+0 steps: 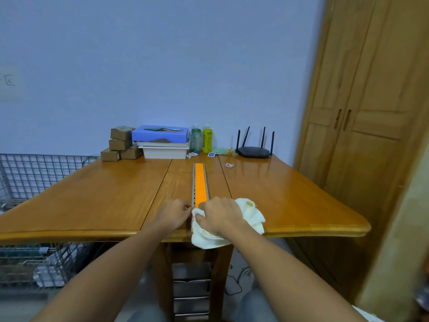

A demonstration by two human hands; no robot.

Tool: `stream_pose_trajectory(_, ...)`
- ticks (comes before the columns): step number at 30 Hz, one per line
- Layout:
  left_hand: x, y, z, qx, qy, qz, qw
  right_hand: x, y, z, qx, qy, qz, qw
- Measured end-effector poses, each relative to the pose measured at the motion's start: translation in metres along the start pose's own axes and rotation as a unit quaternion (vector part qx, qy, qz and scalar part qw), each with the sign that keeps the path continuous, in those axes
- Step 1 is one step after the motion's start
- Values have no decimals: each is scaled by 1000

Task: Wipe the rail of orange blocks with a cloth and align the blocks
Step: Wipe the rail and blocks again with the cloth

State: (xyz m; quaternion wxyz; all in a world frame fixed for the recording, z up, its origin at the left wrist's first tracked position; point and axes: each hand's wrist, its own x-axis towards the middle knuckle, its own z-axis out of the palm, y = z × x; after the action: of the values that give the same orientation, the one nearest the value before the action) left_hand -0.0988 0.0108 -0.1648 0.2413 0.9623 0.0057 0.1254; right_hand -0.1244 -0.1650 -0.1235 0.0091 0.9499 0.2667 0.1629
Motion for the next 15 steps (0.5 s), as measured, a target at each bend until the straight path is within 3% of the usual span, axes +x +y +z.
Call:
stream_pose_trajectory(9,-5,13,1,81,8,7,997,-21,12,-9,-88,10,1,996)
stream_pose_trajectory(15,-13,19,-2,84,8,21,996,-30,18,-18,-1,-15,97,995)
